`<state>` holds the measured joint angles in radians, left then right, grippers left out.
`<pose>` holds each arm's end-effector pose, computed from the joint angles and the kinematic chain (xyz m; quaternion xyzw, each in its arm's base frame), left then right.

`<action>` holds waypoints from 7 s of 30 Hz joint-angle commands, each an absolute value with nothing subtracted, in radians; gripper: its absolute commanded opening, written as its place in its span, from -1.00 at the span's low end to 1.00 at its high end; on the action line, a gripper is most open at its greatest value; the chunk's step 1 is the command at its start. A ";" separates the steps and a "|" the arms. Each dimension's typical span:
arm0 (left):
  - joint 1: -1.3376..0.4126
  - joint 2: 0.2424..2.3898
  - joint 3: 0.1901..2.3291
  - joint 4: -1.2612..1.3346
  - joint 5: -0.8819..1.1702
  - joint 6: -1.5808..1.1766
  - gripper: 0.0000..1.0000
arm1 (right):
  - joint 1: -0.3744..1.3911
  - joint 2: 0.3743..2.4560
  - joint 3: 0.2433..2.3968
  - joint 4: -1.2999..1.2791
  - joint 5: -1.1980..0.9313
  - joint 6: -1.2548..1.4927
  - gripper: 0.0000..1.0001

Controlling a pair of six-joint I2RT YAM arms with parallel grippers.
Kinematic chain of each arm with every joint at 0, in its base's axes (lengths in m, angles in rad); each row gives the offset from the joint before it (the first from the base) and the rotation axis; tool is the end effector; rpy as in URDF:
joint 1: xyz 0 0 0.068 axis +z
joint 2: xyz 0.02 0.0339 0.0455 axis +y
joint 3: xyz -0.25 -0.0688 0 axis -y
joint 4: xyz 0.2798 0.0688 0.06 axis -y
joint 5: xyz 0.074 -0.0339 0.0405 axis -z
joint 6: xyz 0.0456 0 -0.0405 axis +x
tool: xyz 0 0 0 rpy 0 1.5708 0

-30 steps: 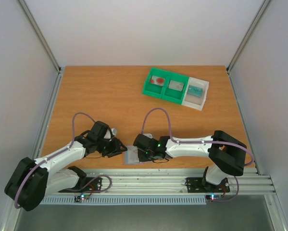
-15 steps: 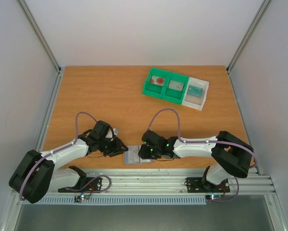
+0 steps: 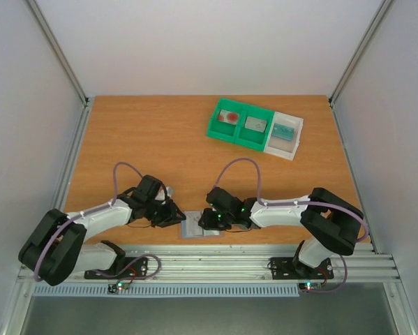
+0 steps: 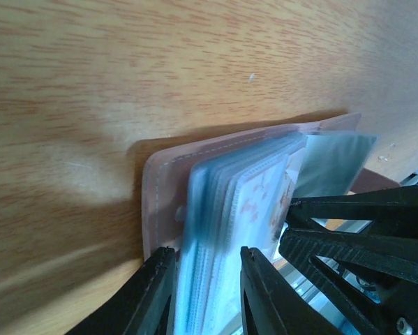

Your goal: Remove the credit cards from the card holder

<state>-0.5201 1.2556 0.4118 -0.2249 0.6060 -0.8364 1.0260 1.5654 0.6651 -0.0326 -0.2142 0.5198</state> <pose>0.1840 -0.1353 0.0843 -0.0724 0.9247 -0.3738 0.0033 0.1524 0.2703 0.0863 -0.2689 0.9057 0.2903 0.1523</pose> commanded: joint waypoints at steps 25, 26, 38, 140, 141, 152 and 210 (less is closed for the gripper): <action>-0.515 1.345 0.440 -0.224 0.540 -0.769 -0.52 | 1.009 1.553 0.623 -0.004 -0.215 0.528 -0.83; -0.515 1.344 0.442 -0.226 0.540 -0.769 -0.52 | 1.010 1.558 0.625 -0.003 -0.221 0.529 -0.76; -0.515 1.334 0.459 -0.265 0.523 -0.754 -0.52 | 0.983 1.595 0.611 0.093 -0.273 0.542 -0.78; -0.528 0.974 0.360 0.227 0.797 -1.148 -0.27 | 0.923 1.069 0.341 0.534 -0.380 0.739 -0.98; -0.528 0.975 0.360 0.233 0.801 -1.150 -0.39 | 0.923 1.075 0.339 0.537 -0.382 0.740 -0.98; -0.528 0.941 0.388 0.220 0.853 -1.114 -0.99 | 0.922 0.983 0.410 0.214 -0.389 0.586 -0.52; -0.672 0.755 0.687 -0.368 1.052 -0.598 -0.99 | 0.925 1.064 0.874 -0.465 -0.879 0.095 -0.98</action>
